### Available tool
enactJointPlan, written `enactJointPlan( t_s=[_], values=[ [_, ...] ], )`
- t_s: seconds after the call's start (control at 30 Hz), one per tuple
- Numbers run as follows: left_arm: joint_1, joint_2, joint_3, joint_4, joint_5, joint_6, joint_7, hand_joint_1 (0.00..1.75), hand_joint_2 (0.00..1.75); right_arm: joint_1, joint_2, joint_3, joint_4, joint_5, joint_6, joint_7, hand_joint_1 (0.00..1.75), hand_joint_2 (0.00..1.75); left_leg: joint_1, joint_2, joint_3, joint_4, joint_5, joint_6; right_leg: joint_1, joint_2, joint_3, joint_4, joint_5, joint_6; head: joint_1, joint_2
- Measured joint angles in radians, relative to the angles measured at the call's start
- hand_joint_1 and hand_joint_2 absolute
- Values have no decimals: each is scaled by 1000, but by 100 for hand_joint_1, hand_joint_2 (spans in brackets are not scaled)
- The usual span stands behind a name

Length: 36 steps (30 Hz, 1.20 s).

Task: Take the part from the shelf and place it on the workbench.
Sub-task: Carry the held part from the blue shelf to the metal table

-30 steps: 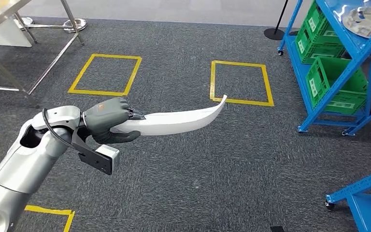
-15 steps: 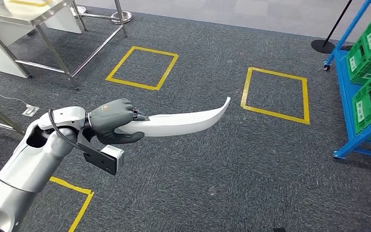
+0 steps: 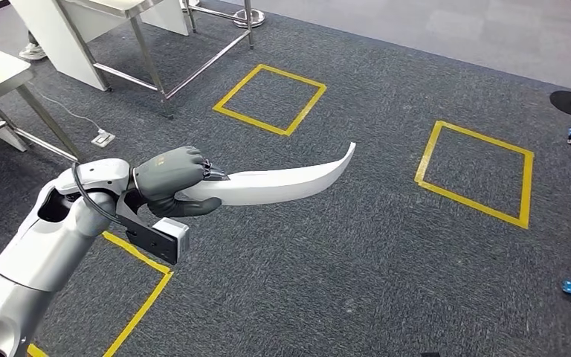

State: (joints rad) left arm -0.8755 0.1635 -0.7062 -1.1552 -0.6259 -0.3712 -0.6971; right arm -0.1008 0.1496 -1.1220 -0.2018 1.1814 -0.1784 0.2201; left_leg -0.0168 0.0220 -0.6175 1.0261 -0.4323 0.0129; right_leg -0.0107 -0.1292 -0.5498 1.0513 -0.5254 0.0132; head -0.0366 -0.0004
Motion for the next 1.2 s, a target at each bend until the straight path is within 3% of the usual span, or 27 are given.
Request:
enactJointPlan(
  t_s=[0.03, 0.1, 0.17, 0.2, 0.27, 0.3, 0.33, 0.4, 0.47, 0.53, 0.6, 0.67, 0.7, 0.73, 0.77, 0.83, 0.9, 0.97, 1.0, 1.03, 1.1, 1.13, 1.2],
  values=[
    [-2, -2, 0, 2, -1, 4, 0, 175, 175, 0, 0, 0, 0, 0, 0, 0, 0, 0, 5, -12, 4, -5, 3, 5, -2, 30, -11, 27, -16, 6, 1, 0],
    [-6, -9, -3, 5, -2, 10, 0, 175, 175, 2, 0, -1, 0, 0, -1, 0, 0, 0, 10, -36, 6, -10, 5, 13, -6, 101, -70, 139, -67, 15, 4, 0],
    [-1, -17, -6, 9, -4, 12, 0, 175, 175, 7, -1, -1, 0, 0, -1, -1, 0, 0, 12, -65, 5, -8, 5, 16, -7, 123, -137, 249, -96, 20, 8, 0],
    [2, -18, -7, 10, -4, 12, 0, 175, 175, 8, -2, -1, 0, 0, -1, -1, 0, 0, 12, -81, 5, -6, 4, 15, -7, 125, -150, 259, -84, 21, 9, 0],
    [3, -18, -8, 13, -5, 12, 0, 175, 175, 8, -2, -1, 0, 0, -1, -1, 0, 0, 16, -110, 4, 1, 1, 9, -12, 137, -119, 168, -14, 24, 9, 0],
    [2, -19, -8, 14, -5, 12, 0, 175, 175, 8, -2, -1, 0, 0, -1, -1, 0, 0, 17, -124, 2, 7, -2, 3, -17, 163, -90, 102, 15, 26, 10, 0],
    [1, -19, -8, 14, -5, 12, 0, 175, 175, 8, -2, -1, 0, 0, -1, -4, 0, 0, 18, -137, -2, 13, -5, -3, -20, 187, -65, 48, 33, 26, 10, 0],
    [0, -20, -8, 15, -5, 12, 0, 175, 175, 8, -1, -2, 0, 0, -1, -11, 0, 0, 18, -162, -12, 17, -4, -19, -22, 214, -46, 7, 35, 19, 11, 0],
    [0, -16, -6, 15, -6, 12, 0, 175, 175, 7, 0, -2, 0, 0, -1, -11, 0, 0, 20, -177, -19, 13, 2, -34, -20, 188, -43, 2, 38, 3, 12, 0],
    [0, -11, -3, 14, -6, 14, 0, 175, 175, 5, 2, -2, 0, 0, -1, -4, 0, 0, 17, -124, -36, 41, -14, -43, -22, 161, -38, -4, 41, -13, 7, 0],
    [3, -9, -1, 10, -7, 19, 1, 175, 175, 7, 2, -2, 0, 0, -1, -1, 0, 0, 15, -51, -86, 144, -66, -49, -18, 133, -34, -6, 38, -25, 1, 0],
    [14, -9, 0, 6, -10, 23, 0, 175, 175, 11, 2, -2, 0, 1, -1, -1, 0, 0, 19, -30, -145, 262, -111, -53, -14, 102, -32, -6, 34, -30, 0, 0],
    [21, -8, 1, 4, -13, 24, 0, 175, 175, 11, 2, -2, 0, 2, -1, -1, 0, 0, 20, -28, -156, 284, -110, -53, -12, 86, -31, -6, 32, -30, 0, 0],
    [27, -8, 3, 3, -15, 24, 0, 175, 175, 11, 2, -2, 0, 3, 0, -1, 0, 0, 20, -26, -147, 267, -91, -51, -11, 72, -28, -6, 30, -30, 0, 0],
    [31, -7, 5, 1, -18, 25, 0, 175, 175, 11, 1, -2, 0, 4, 1, -2, 0, 0, 19, -19, -117, 213, -59, -47, -9, 58, -24, -6, 27, -29, 0, 0],
    [33, -6, 11, -5, -22, 28, 0, 175, 175, 10, 1, -2, 0, 6, 4, -2, 0, 0, 8, 27, -45, 79, -13, -30, -4, 31, -15, -6, 18, -25, 0, 0],
    [35, -5, 15, -10, -27, 30, 0, 175, 175, 9, -1, -2, 0, 11, 11, -2, 0, 0, -3, 54, -12, 16, -5, -14, 1, 7, -8, -7, 12, -16, 2, 0],
    [42, 1, 19, -13, -31, 31, 0, 175, 175, 6, -4, -2, 0, 15, 17, -1, 0, 0, -3, 29, -10, 11, -4, -5, 2, -14, -1, -10, 7, -5, 2, 0],
    [46, 4, 21, -15, -33, 31, 0, 175, 175, 5, -6, -2, 0, 15, 19, 0, 0, 0, 0, 16, -7, 6, -2, -1, 1, -4, 2, -7, 2, 1, 3, 0],
    [48, 7, 24, -17, -34, 32, 0, 175, 175, 4, -7, -2, 0, 16, 21, 0, 0, 0, 4, 3, -4, 1, 1, 4, -1, 23, -4, 11, -12, 7, 3, 0],
    [53, 5, 26, -19, -36, 33, 1, 175, 175, 5, -11, -2, 0, 16, 23, 0, 0, 0, 12, -21, -1, -4, 4, 11, -6, 94, -49, 105, -59, 16, 8, 0],
    [57, 4, 26, -19, -37, 33, 2, 175, 175, 7, -13, -2, 0, 17, 23, -1, 0, 0, 14, -34, -2, -4, 4, 13, -6, 114, -85, 173, -87, 19, 10, 0],
    [67, 2, 25, -19, -39, 33, 1, 175, 175, 11, -16, -2, 0, 17, 24, 0, 0, 0, 15, -65, -2, -2, 3, 13, -7, 124, -141, 260, -103, 23, 12, 0]
  ],
)
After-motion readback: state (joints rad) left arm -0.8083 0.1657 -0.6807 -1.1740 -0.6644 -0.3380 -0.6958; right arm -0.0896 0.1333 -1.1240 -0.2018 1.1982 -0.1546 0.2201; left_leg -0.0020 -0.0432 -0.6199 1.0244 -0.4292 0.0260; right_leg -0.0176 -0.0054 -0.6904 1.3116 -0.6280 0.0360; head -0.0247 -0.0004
